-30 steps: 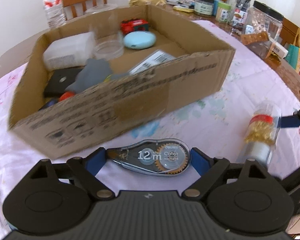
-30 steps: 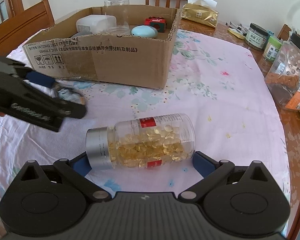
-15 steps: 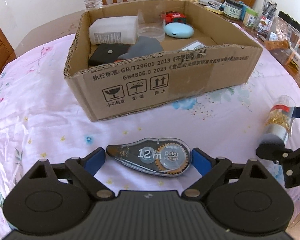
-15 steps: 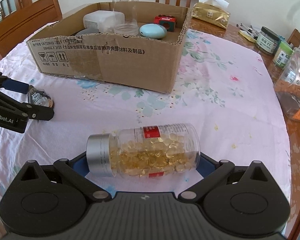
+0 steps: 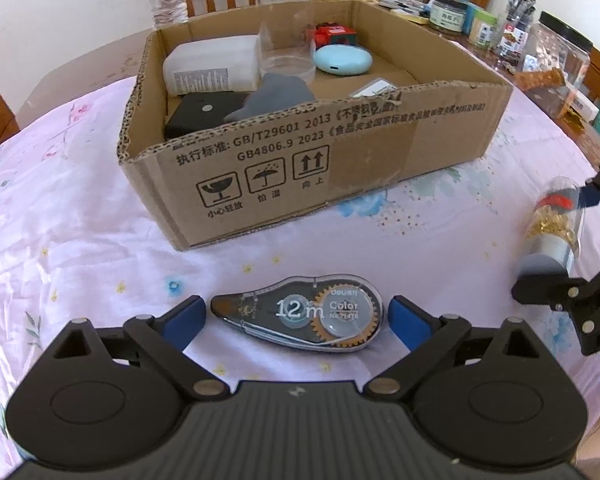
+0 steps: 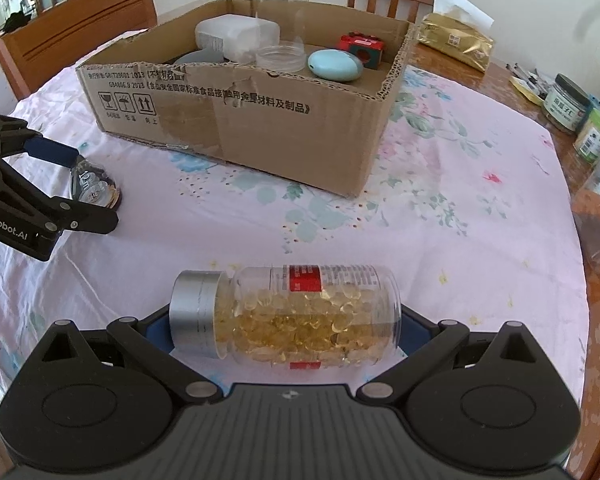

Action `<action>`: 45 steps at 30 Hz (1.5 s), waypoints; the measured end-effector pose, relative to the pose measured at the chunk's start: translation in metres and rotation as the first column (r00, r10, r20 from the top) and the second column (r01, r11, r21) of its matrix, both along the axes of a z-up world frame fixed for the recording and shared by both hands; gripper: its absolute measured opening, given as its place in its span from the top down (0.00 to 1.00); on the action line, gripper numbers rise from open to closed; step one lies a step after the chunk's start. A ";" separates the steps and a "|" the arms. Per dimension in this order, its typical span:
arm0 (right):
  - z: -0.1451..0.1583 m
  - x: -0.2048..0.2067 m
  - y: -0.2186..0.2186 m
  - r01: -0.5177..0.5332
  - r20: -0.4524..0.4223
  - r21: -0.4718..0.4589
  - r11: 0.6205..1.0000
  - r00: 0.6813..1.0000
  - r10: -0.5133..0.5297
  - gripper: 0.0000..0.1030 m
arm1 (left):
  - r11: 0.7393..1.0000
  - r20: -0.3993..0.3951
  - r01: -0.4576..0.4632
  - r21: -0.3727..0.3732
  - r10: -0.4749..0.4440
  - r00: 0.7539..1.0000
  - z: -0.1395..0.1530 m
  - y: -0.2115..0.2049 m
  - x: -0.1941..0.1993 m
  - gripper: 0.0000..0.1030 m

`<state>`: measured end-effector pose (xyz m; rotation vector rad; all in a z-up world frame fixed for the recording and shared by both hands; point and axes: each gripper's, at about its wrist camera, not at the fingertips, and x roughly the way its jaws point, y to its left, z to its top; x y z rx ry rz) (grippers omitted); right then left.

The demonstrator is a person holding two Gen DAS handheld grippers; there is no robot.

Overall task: Organize rigid objects
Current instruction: 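Lower the correction tape and capsule bottle into the box and open both tools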

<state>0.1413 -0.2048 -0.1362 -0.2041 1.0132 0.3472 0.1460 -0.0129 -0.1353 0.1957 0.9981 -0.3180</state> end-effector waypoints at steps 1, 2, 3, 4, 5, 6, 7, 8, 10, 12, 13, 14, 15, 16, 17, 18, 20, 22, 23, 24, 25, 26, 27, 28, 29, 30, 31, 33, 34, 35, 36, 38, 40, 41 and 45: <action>0.000 0.001 0.000 0.000 -0.006 -0.002 1.000 1.000 0.000 0.00 | 1.000 0.002 0.008 -0.002 -0.008 1.000 0.000 0.001 0.000 0.05; 0.001 0.002 0.001 0.001 -0.010 -0.003 1.000 1.000 -0.001 0.00 | 1.000 0.001 0.019 -0.001 -0.019 1.000 0.000 0.001 0.000 0.05; 0.001 0.002 0.001 0.003 -0.014 -0.004 1.000 1.000 -0.003 0.00 | 1.000 -0.002 0.029 -0.003 -0.029 1.000 0.000 0.002 0.001 0.06; 0.001 0.003 0.002 0.008 -0.020 -0.007 1.000 1.000 -0.008 0.00 | 0.999 -0.004 0.036 -0.005 -0.036 0.999 0.000 0.003 0.001 0.06; 0.001 0.003 0.002 0.013 -0.027 -0.011 1.000 1.000 -0.013 0.00 | 0.999 -0.003 0.044 -0.006 -0.044 0.999 0.000 0.003 0.002 0.06; 0.002 0.004 0.003 0.021 -0.037 -0.016 1.000 0.999 -0.022 0.00 | 0.999 -0.002 0.050 -0.006 -0.050 0.999 0.000 0.004 0.002 0.06; 0.003 0.006 0.003 0.037 -0.053 -0.022 0.999 0.998 -0.038 0.00 | 0.998 -0.003 0.056 -0.007 -0.056 0.998 0.000 0.004 0.002 0.07; 0.004 0.006 0.003 0.050 -0.064 -0.026 0.998 0.997 -0.052 0.00 | 0.998 -0.004 0.059 -0.008 -0.059 0.998 0.000 0.003 0.002 0.08; 0.006 0.004 0.003 0.073 -0.067 -0.032 0.997 0.995 -0.075 0.00 | 0.997 -0.002 0.071 -0.008 -0.071 0.997 0.001 0.003 0.002 0.10; 0.010 0.002 0.005 0.082 -0.061 -0.041 0.996 0.995 -0.084 0.00 | 0.997 -0.003 0.080 -0.009 -0.080 0.997 0.001 0.004 0.001 0.10; 0.013 0.002 0.006 0.083 -0.057 -0.043 0.996 0.995 -0.086 0.00 | 0.997 -0.003 0.083 -0.009 -0.083 0.997 0.001 0.004 0.001 0.11; 0.015 0.002 0.007 0.084 -0.056 -0.042 0.996 0.995 -0.086 0.00 | 0.996 -0.004 0.086 -0.009 -0.086 0.996 0.001 0.004 0.002 0.11; 0.017 0.002 0.007 0.083 -0.060 -0.040 0.996 0.995 -0.085 0.00 | 0.996 -0.005 0.090 -0.008 -0.090 0.996 0.001 0.004 0.002 0.11; 0.019 0.002 0.008 0.082 -0.063 -0.041 0.996 0.994 -0.085 0.00 | 0.996 -0.006 0.094 -0.008 -0.094 0.996 0.001 0.004 0.002 0.11; 0.020 0.002 0.009 0.082 -0.063 -0.043 0.996 0.994 -0.084 0.00 | 0.995 -0.006 0.097 -0.008 -0.097 0.995 0.001 0.005 0.002 0.11; 0.020 0.002 0.010 0.081 -0.063 -0.044 0.996 0.995 -0.083 0.00 | 0.995 -0.007 0.099 -0.008 -0.099 0.995 0.001 0.004 0.002 0.11; 0.022 0.003 0.011 0.083 -0.066 -0.046 0.995 0.994 -0.086 0.00 | 0.995 -0.011 0.101 -0.006 -0.101 0.995 0.001 0.004 0.003 0.12; 0.024 0.002 0.011 0.086 -0.065 -0.041 0.995 0.994 -0.089 0.01 | 0.995 -0.013 0.101 -0.006 -0.101 0.995 0.001 0.004 0.003 0.13; 0.025 0.002 0.011 0.090 -0.064 -0.044 0.995 0.994 -0.092 0.03 | 0.995 -0.013 0.100 -0.005 -0.100 0.995 0.001 0.004 0.003 0.13; 0.025 0.003 0.012 0.092 -0.065 -0.047 0.995 0.993 -0.095 0.05 | 0.995 -0.014 0.099 -0.005 -0.099 0.995 0.001 0.004 0.003 0.13; 0.025 0.003 0.011 0.094 -0.068 -0.049 0.994 0.993 -0.097 0.06 | 0.995 -0.015 0.097 -0.005 -0.097 0.995 0.001 0.004 0.003 0.13; 0.025 0.004 0.010 0.095 -0.070 -0.045 0.994 0.993 -0.098 0.06 | 0.995 -0.016 0.096 -0.004 -0.096 0.995 0.001 0.004 0.004 0.13; 0.025 0.004 0.009 0.098 -0.073 -0.041 0.994 0.992 -0.101 0.06 | 0.995 -0.016 0.095 -0.004 -0.095 0.995 0.001 0.004 0.004 0.13; 0.025 0.004 0.009 0.099 -0.075 -0.038 0.994 0.992 -0.101 0.06 | 0.996 -0.018 0.094 -0.003 -0.094 0.995 0.001 0.004 0.004 0.13; 0.025 0.004 0.009 0.098 -0.078 -0.037 0.995 0.992 -0.100 0.06 | 0.996 -0.021 0.092 -0.001 -0.092 0.996 0.001 0.004 0.004 0.13; 0.026 0.004 0.009 0.097 -0.080 -0.038 0.995 0.992 -0.100 0.06 | 0.996 -0.024 0.090 0.002 -0.090 0.996 0.001 0.003 0.004 0.13; 0.026 0.004 0.008 0.094 -0.080 -0.037 0.995 0.992 -0.097 0.06 | 0.996 -0.026 0.088 0.006 -0.088 0.996 0.002 0.003 0.004 0.13; 0.029 0.003 0.008 0.086 -0.083 -0.030 0.996 0.993 -0.089 0.06 | 0.996 -0.034 0.086 0.012 -0.086 0.996 0.003 0.002 0.003 0.13; 0.030 0.003 0.007 0.082 -0.083 -0.024 0.996 0.993 -0.084 0.06 | 0.996 -0.037 0.088 0.013 -0.087 0.996 0.004 0.002 0.002 0.13; 0.032 0.002 0.007 0.077 -0.082 -0.021 0.997 0.994 -0.078 0.06 | 0.996 -0.039 0.089 0.013 -0.088 0.995 0.005 0.002 0.002 0.13; 0.035 0.002 0.006 0.071 -0.081 -0.018 0.997 0.994 -0.072 0.06 | 0.996 -0.039 0.089 0.010 -0.089 0.995 0.007 0.002 0.001 0.13; 0.040 0.002 0.006 0.061 -0.074 -0.014 0.998 0.995 -0.062 0.06 | 0.996 -0.037 0.086 -0.005 -0.086 0.996 0.011 0.003 0.000 0.13; 0.049 0.002 0.004 0.049 -0.063 -0.007 0.999 0.997 -0.050 0.06 | 0.997 -0.036 0.082 -0.011 -0.082 0.996 0.017 0.004 -0.003 0.13; 0.055 0.003 0.004 0.042 -0.057 0.002 0.999 0.997 -0.042 0.06 | 0.997 -0.035 0.082 -0.010 -0.082 0.996 0.020 0.004 -0.003 0.13; 0.083 0.010 0.003 -0.002 -0.007 0.039 0.999 1.000 0.002 0.06 | 0.997 -0.021 0.069 -0.024 -0.070 0.997 0.039 0.006 -0.008 0.13</action>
